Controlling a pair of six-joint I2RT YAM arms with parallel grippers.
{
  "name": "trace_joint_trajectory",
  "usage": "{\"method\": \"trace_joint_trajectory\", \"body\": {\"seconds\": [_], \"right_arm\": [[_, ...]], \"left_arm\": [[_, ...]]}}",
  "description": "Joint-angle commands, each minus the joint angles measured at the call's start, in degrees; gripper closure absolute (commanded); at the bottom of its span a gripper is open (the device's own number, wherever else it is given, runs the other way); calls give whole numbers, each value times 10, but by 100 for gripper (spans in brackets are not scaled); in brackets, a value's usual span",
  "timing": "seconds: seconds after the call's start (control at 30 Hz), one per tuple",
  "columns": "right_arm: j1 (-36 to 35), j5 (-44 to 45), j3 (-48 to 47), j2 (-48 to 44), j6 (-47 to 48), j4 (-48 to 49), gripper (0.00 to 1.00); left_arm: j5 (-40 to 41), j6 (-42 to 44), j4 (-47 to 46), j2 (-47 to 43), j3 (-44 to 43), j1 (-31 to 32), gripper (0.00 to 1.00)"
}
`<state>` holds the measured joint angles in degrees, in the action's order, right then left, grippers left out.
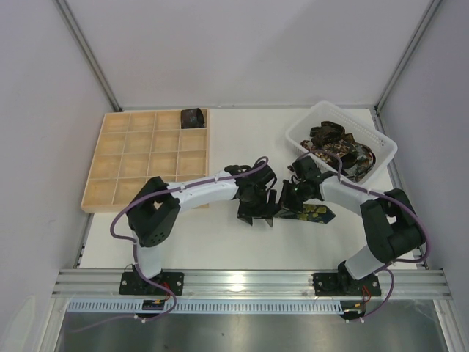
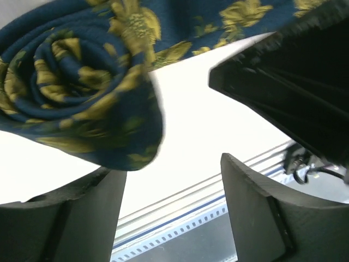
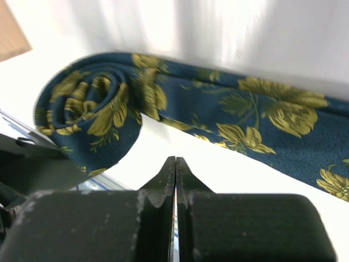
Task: Roll the ties
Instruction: Roll the tie
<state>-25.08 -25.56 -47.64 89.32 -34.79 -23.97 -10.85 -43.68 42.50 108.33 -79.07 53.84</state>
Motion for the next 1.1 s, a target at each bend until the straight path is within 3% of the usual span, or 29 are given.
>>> {"method": "trace_joint_trajectory", "body": {"seconds": [0.0,0.27,0.47,0.53,0.6,0.8,0.9,1.07], "right_arm": [[12,-21,-32,-15,24,-13,100],[21,-26,-62,-7,33,-28,100],[31,-27,-67,-12,38,-39,100],[32,-29,-69,-12,40,-42,100],[31,-31,-72,-12,39,-42,100],[32,-50,-89,0,39,-37,88],[32,-64,-101,12,38,-36,87],[32,-73,-119,25,39,-41,78]], "left_arm": [[-8,20,-36,-52,-1,2,26],[1,45,-33,-88,1,0,28],[73,64,0,-213,44,-14,45],[94,61,29,-239,57,-34,56],[95,60,35,-246,72,-67,60],[59,69,-1,-186,84,-121,75],[43,69,-22,-133,66,-127,83],[-14,55,-59,-73,40,-125,88]]}}
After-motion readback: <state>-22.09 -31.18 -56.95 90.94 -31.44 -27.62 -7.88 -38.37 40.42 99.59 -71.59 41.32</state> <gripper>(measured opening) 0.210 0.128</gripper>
